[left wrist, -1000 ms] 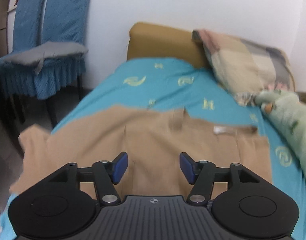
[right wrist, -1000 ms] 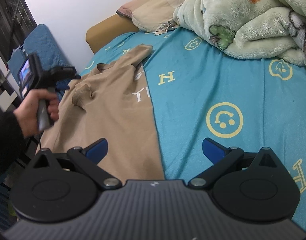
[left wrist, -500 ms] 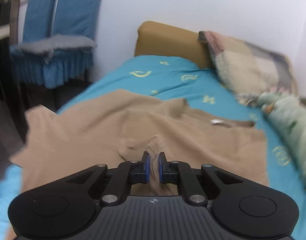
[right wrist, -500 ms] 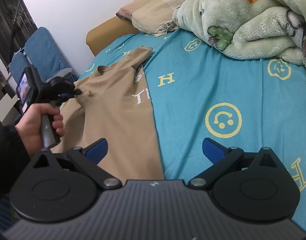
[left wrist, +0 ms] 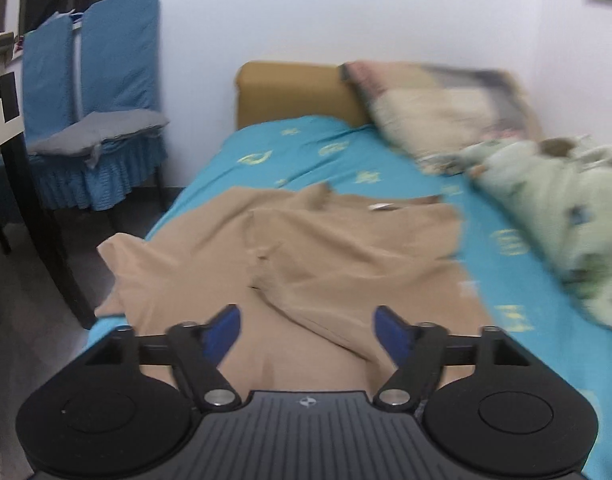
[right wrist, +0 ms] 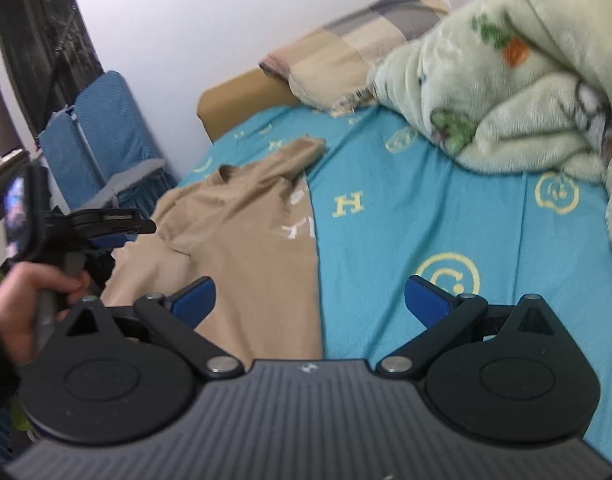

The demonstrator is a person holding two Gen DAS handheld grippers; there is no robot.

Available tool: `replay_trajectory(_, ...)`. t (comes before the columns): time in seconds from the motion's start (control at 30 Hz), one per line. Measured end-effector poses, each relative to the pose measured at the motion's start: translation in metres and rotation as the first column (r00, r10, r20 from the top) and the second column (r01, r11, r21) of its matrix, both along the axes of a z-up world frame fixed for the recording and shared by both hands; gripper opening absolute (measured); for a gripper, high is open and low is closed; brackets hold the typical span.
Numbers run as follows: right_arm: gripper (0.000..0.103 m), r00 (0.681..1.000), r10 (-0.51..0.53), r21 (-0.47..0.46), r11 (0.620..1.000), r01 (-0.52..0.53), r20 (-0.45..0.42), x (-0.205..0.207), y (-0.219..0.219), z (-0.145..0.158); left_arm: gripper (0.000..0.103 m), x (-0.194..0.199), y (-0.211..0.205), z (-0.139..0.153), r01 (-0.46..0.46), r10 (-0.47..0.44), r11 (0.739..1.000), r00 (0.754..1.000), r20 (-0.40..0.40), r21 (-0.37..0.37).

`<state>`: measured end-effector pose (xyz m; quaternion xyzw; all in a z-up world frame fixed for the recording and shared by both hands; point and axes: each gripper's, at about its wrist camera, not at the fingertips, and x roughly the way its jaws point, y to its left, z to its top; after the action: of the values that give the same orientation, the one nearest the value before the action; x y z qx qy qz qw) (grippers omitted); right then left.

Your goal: Fold clothes

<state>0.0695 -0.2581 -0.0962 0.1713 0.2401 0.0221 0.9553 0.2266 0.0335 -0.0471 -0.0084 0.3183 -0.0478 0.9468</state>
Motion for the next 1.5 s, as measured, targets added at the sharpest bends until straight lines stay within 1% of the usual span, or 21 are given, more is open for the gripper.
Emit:
replay_trajectory(0.03, 0.103, 1.000, 0.002, -0.007, 1.000, -0.001, 0.017, -0.003, 0.000, 0.003, 0.085, -0.017, -0.004, 0.011, 0.018, -0.018, 1.000, 1.000, 0.011, -0.009)
replay_trajectory(0.1, 0.103, 0.999, -0.010, -0.033, 0.999, 0.011, 0.040, -0.009, -0.003, 0.008, 0.094, -0.048, -0.011, 0.032, 0.035, -0.034, 0.999, 0.999, 0.036, -0.022)
replay_trajectory(0.17, 0.103, 0.998, -0.013, -0.022, 1.000, 0.015, 0.056, -0.013, -0.006, 0.012, 0.100, -0.078, -0.018, 0.050, 0.047, -0.045, 0.998, 0.997, 0.061, -0.032)
replay_trajectory(0.23, 0.103, 0.997, -0.014, -0.026, 1.000, 0.016, 0.075, -0.018, -0.007, 0.018, 0.102, -0.107, -0.025, 0.063, 0.070, -0.068, 0.997, 0.994, 0.087, -0.032)
replay_trajectory(0.27, 0.103, 0.996, -0.012, -0.035, 0.999, 0.016, 0.088, -0.022, -0.006, 0.021, 0.103, -0.123, -0.029, 0.068, 0.084, -0.082, 0.996, 0.991, 0.105, -0.017)
replay_trajectory(0.37, 0.103, 0.991, -0.005, -0.056, 0.998, 0.013, 0.136, -0.035, -0.002, 0.032, 0.103, -0.169, -0.034, 0.075, 0.112, -0.117, 0.993, 0.979, 0.168, 0.038)
replay_trajectory(0.5, 0.103, 0.981, -0.004, -0.123, 0.992, 0.028, 0.193, -0.056, 0.005, 0.041, 0.103, -0.214, -0.033, 0.071, 0.143, -0.153, 0.988, 0.968, 0.200, 0.066)
replay_trajectory(0.57, 0.103, 0.982, -0.014, -0.098, 0.995, 0.033, 0.190, -0.065, 0.004, 0.044, 0.103, -0.228, -0.030, 0.066, 0.148, -0.160, 0.986, 0.966, 0.204, 0.072)
replay_trajectory(0.67, 0.103, 0.986, -0.025, -0.066, 0.997, 0.036, 0.167, -0.075, 0.006, 0.048, 0.103, -0.238, -0.023, 0.061, 0.154, -0.156, 0.988, 0.970, 0.189, 0.025)
replay_trajectory(0.77, 0.103, 0.985, -0.015, -0.087, 0.996, 0.030, 0.172, -0.085, 0.015, 0.052, 0.103, -0.242, -0.017, 0.060, 0.153, -0.149, 0.988, 0.972, 0.181, -0.007)
replay_trajectory(0.93, 0.103, 0.982, 0.001, -0.122, 0.992, 0.022, 0.189, -0.091, 0.027, 0.054, 0.103, -0.246, -0.014, 0.060, 0.160, -0.155, 0.987, 0.968, 0.197, -0.005)
replay_trajectory(1.1, 0.103, 0.978, -0.016, -0.129, 0.991, 0.044, 0.208, -0.093, 0.030, 0.051, 0.103, -0.247, -0.013, 0.061, 0.194, -0.185, 0.981, 0.959, 0.216, -0.018)
replay_trajectory(1.2, 0.103, 0.981, -0.011, -0.120, 0.992, 0.035, 0.193, -0.092, 0.032, 0.050, 0.103, -0.248, -0.014, 0.061, 0.210, -0.201, 0.978, 0.954, 0.221, -0.018)
replay_trajectory(1.27, 0.103, 0.980, -0.005, -0.131, 0.991, 0.032, 0.197, -0.092, 0.034, 0.048, 0.103, -0.244, -0.009, 0.063, 0.229, -0.216, 0.972, 0.956, 0.197, -0.044)
replay_trajectory(1.3, 0.103, 0.979, -0.001, -0.131, 0.991, 0.028, 0.203, -0.092, 0.035, 0.048, 0.103, -0.243, -0.004, 0.063, 0.220, -0.204, 0.973, 0.961, 0.189, -0.070)
replay_trajectory(1.4, 0.103, 0.968, 0.018, -0.121, 0.993, 0.013, 0.250, -0.088, 0.037, 0.055, 0.103, -0.241, 0.015, 0.066, 0.200, -0.170, 0.971, 0.962, 0.214, -0.130)
replay_trajectory(1.5, 0.103, 0.969, 0.074, -0.200, 0.979, -0.027, 0.234, -0.069, 0.052, 0.064, 0.103, -0.240, 0.032, 0.070, 0.168, -0.123, 0.972, 0.960, 0.250, -0.164)
